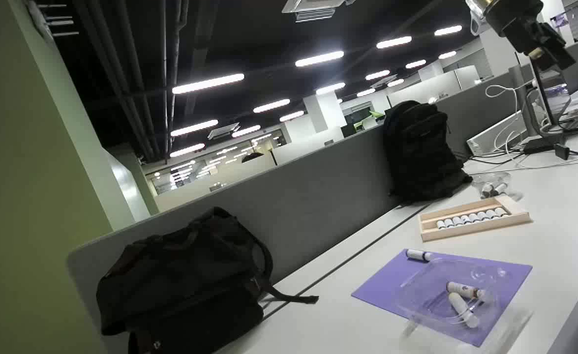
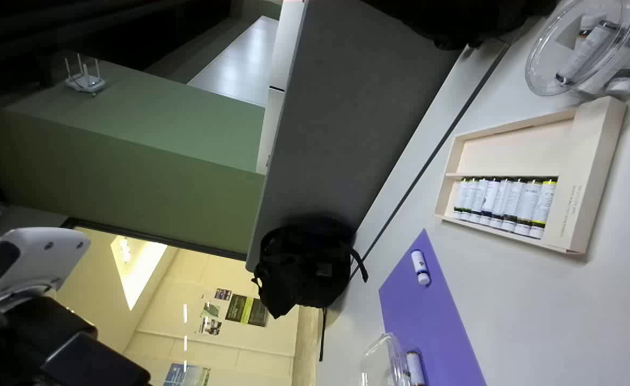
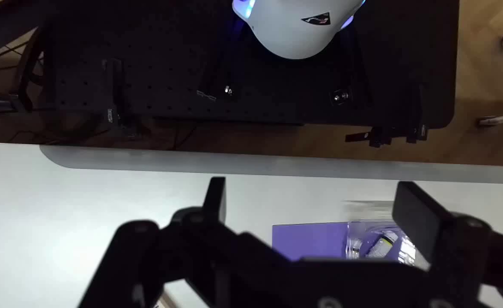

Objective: Remove four bottles from the tray and place them on the table

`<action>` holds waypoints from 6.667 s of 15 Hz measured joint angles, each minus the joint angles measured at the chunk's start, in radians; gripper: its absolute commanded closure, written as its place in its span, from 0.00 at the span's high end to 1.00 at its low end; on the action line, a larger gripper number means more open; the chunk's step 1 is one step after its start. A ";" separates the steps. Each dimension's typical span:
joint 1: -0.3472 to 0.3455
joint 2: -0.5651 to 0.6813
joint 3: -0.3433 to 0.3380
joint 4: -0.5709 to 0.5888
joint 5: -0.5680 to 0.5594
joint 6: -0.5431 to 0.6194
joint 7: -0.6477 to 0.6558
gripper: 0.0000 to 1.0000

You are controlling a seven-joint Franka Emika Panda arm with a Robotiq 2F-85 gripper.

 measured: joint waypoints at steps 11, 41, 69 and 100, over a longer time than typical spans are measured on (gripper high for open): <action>-0.003 0.001 0.000 0.000 0.007 0.034 0.009 1.00; -0.065 1.026 0.031 0.440 0.446 1.027 0.506 1.00; -0.038 1.562 0.071 0.974 0.410 0.642 0.835 1.00; 0.033 1.829 0.007 1.445 0.097 0.162 0.978 0.06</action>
